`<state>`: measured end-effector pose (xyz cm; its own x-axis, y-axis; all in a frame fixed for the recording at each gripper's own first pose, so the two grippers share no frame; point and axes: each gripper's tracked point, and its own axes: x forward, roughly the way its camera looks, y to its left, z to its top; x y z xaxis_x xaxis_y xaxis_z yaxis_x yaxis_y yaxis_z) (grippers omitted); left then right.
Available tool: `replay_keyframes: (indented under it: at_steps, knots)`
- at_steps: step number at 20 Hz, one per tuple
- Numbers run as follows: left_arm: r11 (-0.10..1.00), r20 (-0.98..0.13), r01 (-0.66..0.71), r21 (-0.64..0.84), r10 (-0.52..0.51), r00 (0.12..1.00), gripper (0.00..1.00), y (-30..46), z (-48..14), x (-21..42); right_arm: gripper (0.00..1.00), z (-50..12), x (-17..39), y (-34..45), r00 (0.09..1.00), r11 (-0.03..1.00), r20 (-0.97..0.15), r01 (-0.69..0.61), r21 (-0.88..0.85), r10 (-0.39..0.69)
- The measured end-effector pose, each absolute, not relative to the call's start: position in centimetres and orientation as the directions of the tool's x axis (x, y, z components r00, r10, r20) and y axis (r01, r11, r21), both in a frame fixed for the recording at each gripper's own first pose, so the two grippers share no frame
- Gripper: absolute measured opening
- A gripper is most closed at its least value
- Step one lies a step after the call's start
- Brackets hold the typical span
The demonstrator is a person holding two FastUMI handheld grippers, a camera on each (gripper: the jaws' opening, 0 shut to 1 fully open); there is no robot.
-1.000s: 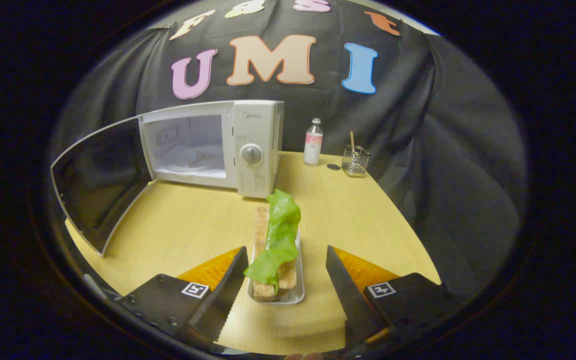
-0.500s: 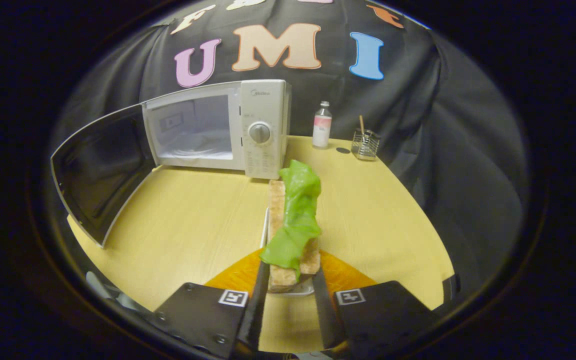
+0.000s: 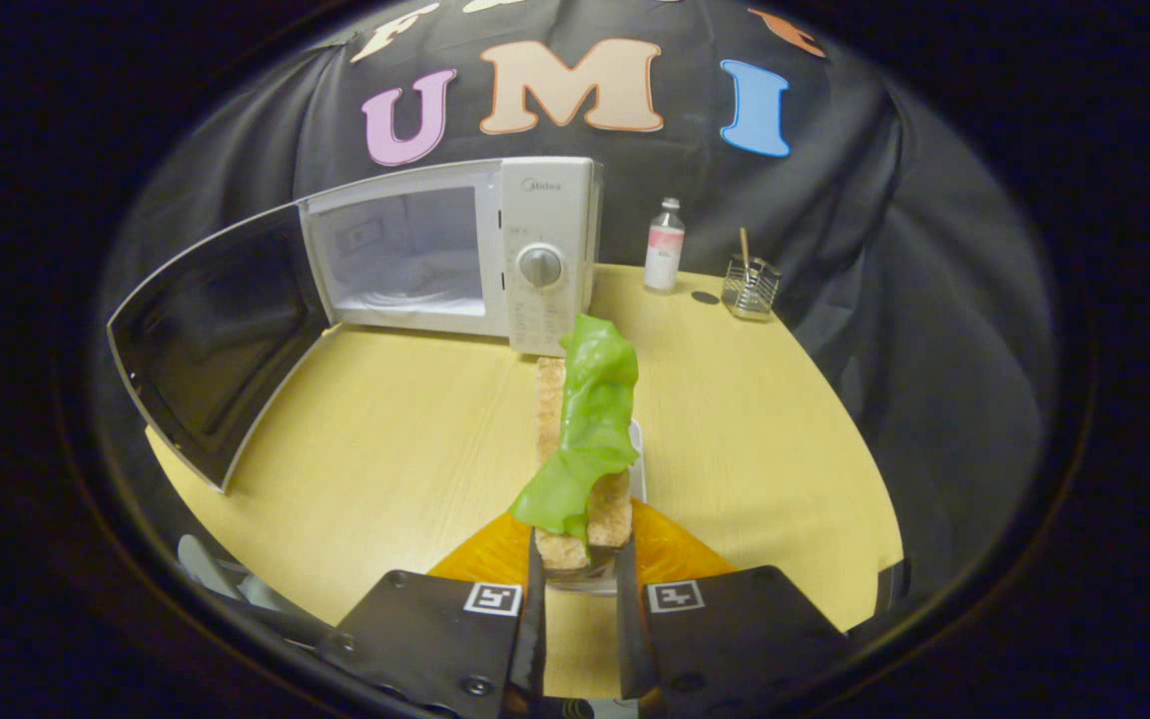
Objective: Open the microwave oven with the left hand, put the food in, and close the microwave oven.
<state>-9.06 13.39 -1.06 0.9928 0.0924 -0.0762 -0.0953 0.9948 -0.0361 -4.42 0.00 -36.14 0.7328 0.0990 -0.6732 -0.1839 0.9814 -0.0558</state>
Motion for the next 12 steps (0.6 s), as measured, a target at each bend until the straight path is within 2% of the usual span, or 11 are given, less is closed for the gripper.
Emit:
replay_keyframes:
  at_steps: [8,12]
  knots:
    - [0.998,-0.052,-0.057,-0.020,0.056,0.997,0.95,13.0,-0.7,-7.8,0.31,-32.7,-2.8,0.6,0.769,0.979,-0.632,-0.185,-0.081,0.093]
    - [0.998,-0.035,-0.068,-0.011,0.068,0.997,0.94,14.2,-0.8,-7.5,0.31,-31.1,-2.2,3.9,0.779,0.980,-0.612,-0.196,-0.024,0.140]
